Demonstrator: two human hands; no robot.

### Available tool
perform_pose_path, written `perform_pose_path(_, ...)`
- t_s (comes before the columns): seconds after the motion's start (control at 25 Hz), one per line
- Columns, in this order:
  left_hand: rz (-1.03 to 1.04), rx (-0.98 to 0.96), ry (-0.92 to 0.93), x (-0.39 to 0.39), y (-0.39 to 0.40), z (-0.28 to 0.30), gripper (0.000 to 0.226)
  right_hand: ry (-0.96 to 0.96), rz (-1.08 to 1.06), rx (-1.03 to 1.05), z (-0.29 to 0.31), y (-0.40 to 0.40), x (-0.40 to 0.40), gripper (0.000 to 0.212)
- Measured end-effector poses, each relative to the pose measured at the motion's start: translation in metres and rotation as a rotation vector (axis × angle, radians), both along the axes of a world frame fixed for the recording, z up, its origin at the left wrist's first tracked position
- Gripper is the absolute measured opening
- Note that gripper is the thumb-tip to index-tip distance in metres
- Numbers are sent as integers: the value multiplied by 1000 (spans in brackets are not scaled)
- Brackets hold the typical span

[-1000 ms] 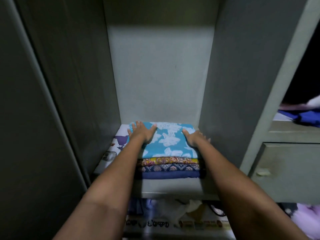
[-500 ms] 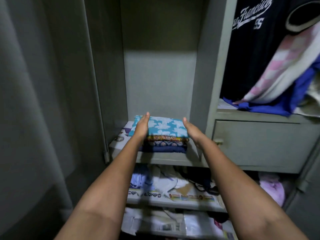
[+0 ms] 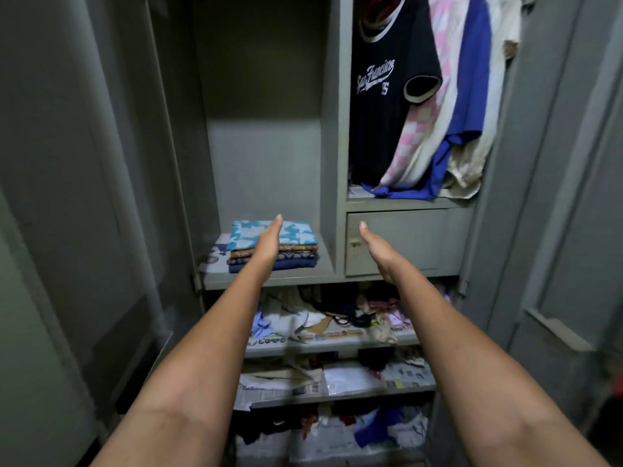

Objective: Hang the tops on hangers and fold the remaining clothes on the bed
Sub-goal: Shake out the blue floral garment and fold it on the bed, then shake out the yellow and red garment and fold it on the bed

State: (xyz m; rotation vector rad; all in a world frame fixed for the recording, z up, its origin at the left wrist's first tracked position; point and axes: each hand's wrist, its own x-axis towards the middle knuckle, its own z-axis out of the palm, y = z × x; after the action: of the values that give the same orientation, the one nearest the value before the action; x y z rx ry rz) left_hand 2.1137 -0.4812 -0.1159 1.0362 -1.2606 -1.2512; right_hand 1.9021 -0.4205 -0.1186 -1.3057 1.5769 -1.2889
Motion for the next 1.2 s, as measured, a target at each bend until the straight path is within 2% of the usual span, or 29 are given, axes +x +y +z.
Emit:
perform_pose_path(0.16, -159, 18, 12, -47, 20, 0, 52, -19, -138, -3, 2, 63, -30, 73)
perform_pose_path(0.32, -357, -95, -24, -111, 73, 6, 52, -21, -346, -105, 1, 142, -66, 87)
perform_pose_path(0.44, -547, -97, -1, -162, 116, 12, 52, -7, -553, -83, 6, 219, -80, 72)
perform_pose_path(0.64, -927, -70, 52, -234, 216, 15, 54, 18, -865, -105, 3, 351, -105, 76)
perform_pose_path(0.76, -1114, -111, 21, -259, 282, 19, 53, -8, -1011, -59, 10, 425, -106, 64)
perform_pose_path(0.88, -1206, -143, 21, -287, 321, 23, 56, 40, -1166, -43, 11, 479, -133, 77)
perform_pose_path(1.0, -1284, -161, 11, -317, 340, 26, 64, 33, -1222, -29, 15, 507, -150, 79)
perform_pose_path(1.2, -1331, -125, 67, -384, 368, 16, 60, 36, -1237, 23, 0, 537, -211, 77)
